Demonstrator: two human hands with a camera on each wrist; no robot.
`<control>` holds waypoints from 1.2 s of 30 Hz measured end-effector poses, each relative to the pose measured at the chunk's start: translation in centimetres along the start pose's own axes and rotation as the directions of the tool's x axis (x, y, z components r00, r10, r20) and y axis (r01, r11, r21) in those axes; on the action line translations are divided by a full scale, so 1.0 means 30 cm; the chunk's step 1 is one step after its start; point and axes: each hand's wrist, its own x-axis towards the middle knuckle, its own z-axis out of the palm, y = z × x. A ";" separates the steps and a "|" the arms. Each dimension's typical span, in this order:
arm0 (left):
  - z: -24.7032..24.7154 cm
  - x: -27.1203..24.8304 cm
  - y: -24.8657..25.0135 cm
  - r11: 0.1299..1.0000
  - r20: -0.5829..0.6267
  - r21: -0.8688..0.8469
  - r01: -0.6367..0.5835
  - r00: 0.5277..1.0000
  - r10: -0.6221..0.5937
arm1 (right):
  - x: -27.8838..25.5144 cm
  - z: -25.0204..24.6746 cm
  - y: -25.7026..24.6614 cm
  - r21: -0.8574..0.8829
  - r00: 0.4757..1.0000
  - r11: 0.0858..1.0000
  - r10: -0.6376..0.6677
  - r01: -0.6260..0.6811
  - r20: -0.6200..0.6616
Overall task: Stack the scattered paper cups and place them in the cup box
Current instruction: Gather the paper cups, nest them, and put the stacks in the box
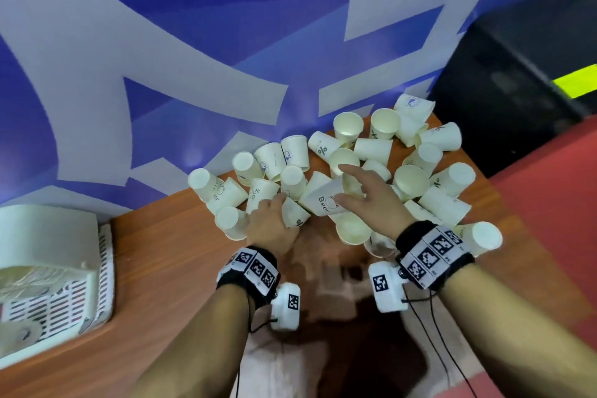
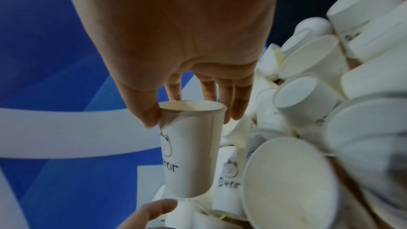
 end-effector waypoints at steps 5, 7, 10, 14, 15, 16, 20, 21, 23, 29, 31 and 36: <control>0.079 0.037 0.037 0.991 0.024 0.130 0.010 1.000 -0.013 | -0.055 -0.065 0.058 0.083 0.998 0.996 0.040 -0.036 -0.046; 0.101 0.045 0.040 0.987 0.030 0.159 0.015 0.999 -0.020 | -0.074 -0.083 0.072 0.101 0.997 0.994 0.055 -0.049 -0.057; 0.127 0.057 0.033 0.990 0.021 0.143 0.017 1.000 -0.020 | -0.094 -0.095 0.085 0.125 0.995 0.990 0.074 -0.065 -0.069; 0.137 0.061 0.015 0.993 0.039 0.116 0.010 0.999 -0.015 | -0.107 -0.092 0.090 0.141 0.992 0.987 0.092 -0.079 -0.089; 0.135 0.059 0.012 0.995 0.037 0.100 0.005 0.999 -0.008 | -0.110 -0.090 0.087 0.142 0.991 0.987 0.092 -0.079 -0.093; 0.127 0.051 0.012 0.997 0.032 0.079 -0.002 0.999 0.000 | -0.113 -0.088 0.081 0.141 0.991 0.987 0.087 -0.073 -0.099; 0.072 -0.002 -0.002 0.998 0.001 -0.056 -0.029 1.000 0.029 | -0.120 -0.061 0.033 0.179 0.994 0.983 0.064 -0.047 -0.087; 0.045 -0.020 -0.008 0.995 -0.021 -0.098 -0.035 0.999 0.033 | -0.118 -0.049 0.013 0.181 0.995 0.982 0.061 -0.046 -0.079; -0.012 -0.053 -0.029 0.981 -0.064 -0.191 -0.037 0.998 0.025 | -0.107 -0.019 -0.036 0.176 0.997 0.984 0.029 -0.016 -0.072; -0.242 -0.147 -0.141 0.909 -0.219 -0.405 -0.097 0.976 0.006 | -0.065 0.109 -0.244 0.148 0.996 0.986 -0.074 0.080 -0.049; -0.311 -0.188 -0.195 0.901 -0.254 -0.425 -0.085 0.967 -0.029 | -0.058 0.165 -0.306 0.133 0.993 0.985 -0.109 0.113 -0.036; -0.464 -0.320 -0.364 0.867 -0.336 -0.494 -0.073 0.935 -0.113 | -0.075 0.343 -0.483 0.142 0.978 0.973 -0.194 0.182 0.073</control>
